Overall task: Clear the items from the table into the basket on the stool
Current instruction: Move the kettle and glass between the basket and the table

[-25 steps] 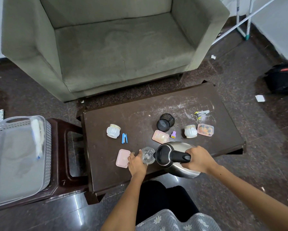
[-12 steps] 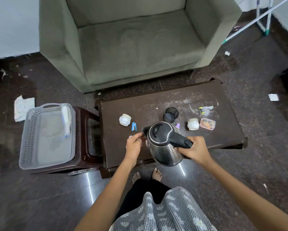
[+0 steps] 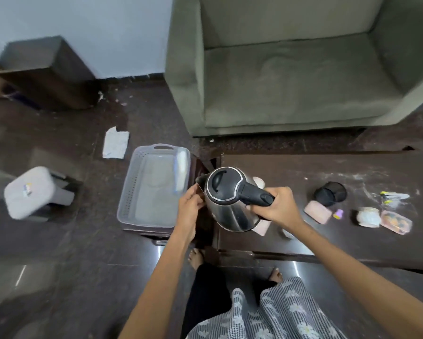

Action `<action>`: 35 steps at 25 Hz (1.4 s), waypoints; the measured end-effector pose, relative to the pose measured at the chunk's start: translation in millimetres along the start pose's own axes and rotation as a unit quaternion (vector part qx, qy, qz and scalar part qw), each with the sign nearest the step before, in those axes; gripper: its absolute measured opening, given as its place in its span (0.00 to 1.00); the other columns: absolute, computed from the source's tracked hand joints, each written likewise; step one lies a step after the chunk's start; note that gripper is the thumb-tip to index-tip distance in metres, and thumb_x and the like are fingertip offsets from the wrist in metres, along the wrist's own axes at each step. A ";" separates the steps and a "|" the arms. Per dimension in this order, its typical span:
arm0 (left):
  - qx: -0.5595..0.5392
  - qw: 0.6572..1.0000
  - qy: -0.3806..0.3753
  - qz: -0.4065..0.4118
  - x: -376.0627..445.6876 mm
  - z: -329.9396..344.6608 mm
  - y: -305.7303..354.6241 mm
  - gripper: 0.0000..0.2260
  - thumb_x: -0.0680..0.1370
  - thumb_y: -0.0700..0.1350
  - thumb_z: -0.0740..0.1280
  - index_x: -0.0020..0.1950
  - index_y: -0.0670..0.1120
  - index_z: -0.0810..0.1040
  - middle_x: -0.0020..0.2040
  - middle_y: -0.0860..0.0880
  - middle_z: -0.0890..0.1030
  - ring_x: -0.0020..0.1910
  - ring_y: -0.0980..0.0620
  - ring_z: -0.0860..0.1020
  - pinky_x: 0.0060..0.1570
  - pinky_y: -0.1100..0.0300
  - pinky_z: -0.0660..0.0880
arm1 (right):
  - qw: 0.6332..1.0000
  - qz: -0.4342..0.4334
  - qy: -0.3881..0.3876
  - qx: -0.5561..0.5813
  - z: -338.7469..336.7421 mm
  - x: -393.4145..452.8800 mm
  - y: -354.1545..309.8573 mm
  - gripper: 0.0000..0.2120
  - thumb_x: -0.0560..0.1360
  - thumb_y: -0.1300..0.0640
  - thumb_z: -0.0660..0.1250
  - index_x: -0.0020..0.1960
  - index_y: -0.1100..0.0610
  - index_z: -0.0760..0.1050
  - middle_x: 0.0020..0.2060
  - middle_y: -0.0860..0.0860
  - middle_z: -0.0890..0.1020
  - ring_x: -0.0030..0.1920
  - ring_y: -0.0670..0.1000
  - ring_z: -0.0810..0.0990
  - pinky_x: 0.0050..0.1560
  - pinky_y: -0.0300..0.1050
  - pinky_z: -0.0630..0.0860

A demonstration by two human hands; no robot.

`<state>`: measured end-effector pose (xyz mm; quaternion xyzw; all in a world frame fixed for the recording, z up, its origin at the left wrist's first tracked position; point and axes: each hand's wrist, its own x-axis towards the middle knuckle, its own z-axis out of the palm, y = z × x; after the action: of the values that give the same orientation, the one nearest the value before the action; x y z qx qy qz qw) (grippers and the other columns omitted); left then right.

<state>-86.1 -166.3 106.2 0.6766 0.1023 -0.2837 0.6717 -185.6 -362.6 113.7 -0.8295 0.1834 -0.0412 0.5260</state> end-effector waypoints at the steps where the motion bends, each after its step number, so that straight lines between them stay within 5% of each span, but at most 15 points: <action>1: -0.001 1.000 0.007 -0.001 9.0 -28.1 10.2 0.24 0.71 0.27 0.51 0.59 0.43 0.78 0.44 0.51 0.83 0.45 0.55 0.79 0.44 0.67 0.76 | 1.000 -0.006 -0.005 0.004 27.4 12.3 -10.9 0.21 0.56 0.51 0.70 0.24 0.67 0.64 0.21 0.48 0.62 0.25 0.44 0.59 0.27 0.36 0.57; 9: 0.043 0.998 0.047 0.012 87.9 -187.7 65.4 0.23 0.74 0.30 0.51 0.58 0.46 0.79 0.49 0.53 0.82 0.46 0.62 0.79 0.48 0.65 0.76 | 0.997 0.015 -0.058 0.045 191.8 104.6 -66.3 0.17 0.59 0.58 0.75 0.31 0.70 0.72 0.23 0.57 0.68 0.29 0.45 0.65 0.30 0.42 0.59; 15: 0.029 0.999 0.034 -0.002 161.6 -251.3 87.8 0.25 0.71 0.29 0.51 0.52 0.48 0.82 0.44 0.52 0.82 0.44 0.55 0.78 0.49 0.60 0.77 | 0.990 0.030 -0.135 0.026 250.1 188.6 -71.6 0.20 0.62 0.55 0.80 0.28 0.60 0.69 0.24 0.47 0.65 0.27 0.42 0.62 0.29 0.39 0.58; 19: 0.034 0.999 0.018 -0.008 198.1 -266.8 91.4 0.26 0.69 0.29 0.52 0.52 0.52 0.82 0.48 0.49 0.78 0.48 0.55 0.73 0.54 0.58 0.75 | 0.987 0.036 -0.157 -0.015 269.6 227.2 -64.1 0.18 0.64 0.55 0.79 0.29 0.50 0.69 0.23 0.43 0.67 0.24 0.40 0.66 0.27 0.32 0.60; 25: 0.031 0.999 0.003 -0.021 236.1 -277.5 80.6 0.26 0.67 0.30 0.54 0.54 0.51 0.82 0.47 0.50 0.77 0.49 0.53 0.69 0.53 0.54 0.68 | 0.984 0.062 -0.158 -0.045 287.5 262.8 -49.8 0.18 0.64 0.54 0.79 0.41 0.66 0.77 0.31 0.55 0.76 0.32 0.45 0.71 0.31 0.33 0.64; 30: 0.014 0.999 -0.004 -0.036 243.4 -280.1 67.9 0.23 0.66 0.31 0.56 0.49 0.50 0.83 0.46 0.47 0.71 0.48 0.50 0.65 0.53 0.54 0.66 | 0.981 0.073 -0.165 -0.073 299.0 267.1 -33.5 0.17 0.64 0.53 0.79 0.42 0.63 0.77 0.34 0.59 0.79 0.35 0.50 0.75 0.35 0.41 0.66; 35: 0.025 0.999 -0.003 -0.032 247.1 -285.0 56.8 0.24 0.71 0.29 0.56 0.59 0.48 0.80 0.48 0.48 0.74 0.45 0.53 0.68 0.52 0.58 0.68 | 0.982 0.080 -0.145 -0.091 308.5 264.3 -23.8 0.20 0.62 0.50 0.79 0.44 0.63 0.78 0.36 0.62 0.81 0.36 0.56 0.77 0.36 0.43 0.68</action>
<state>215.9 44.9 7.7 0.6889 0.1146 -0.3100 0.6451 146.8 -180.9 -34.9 -0.8536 0.1740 0.1390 0.4709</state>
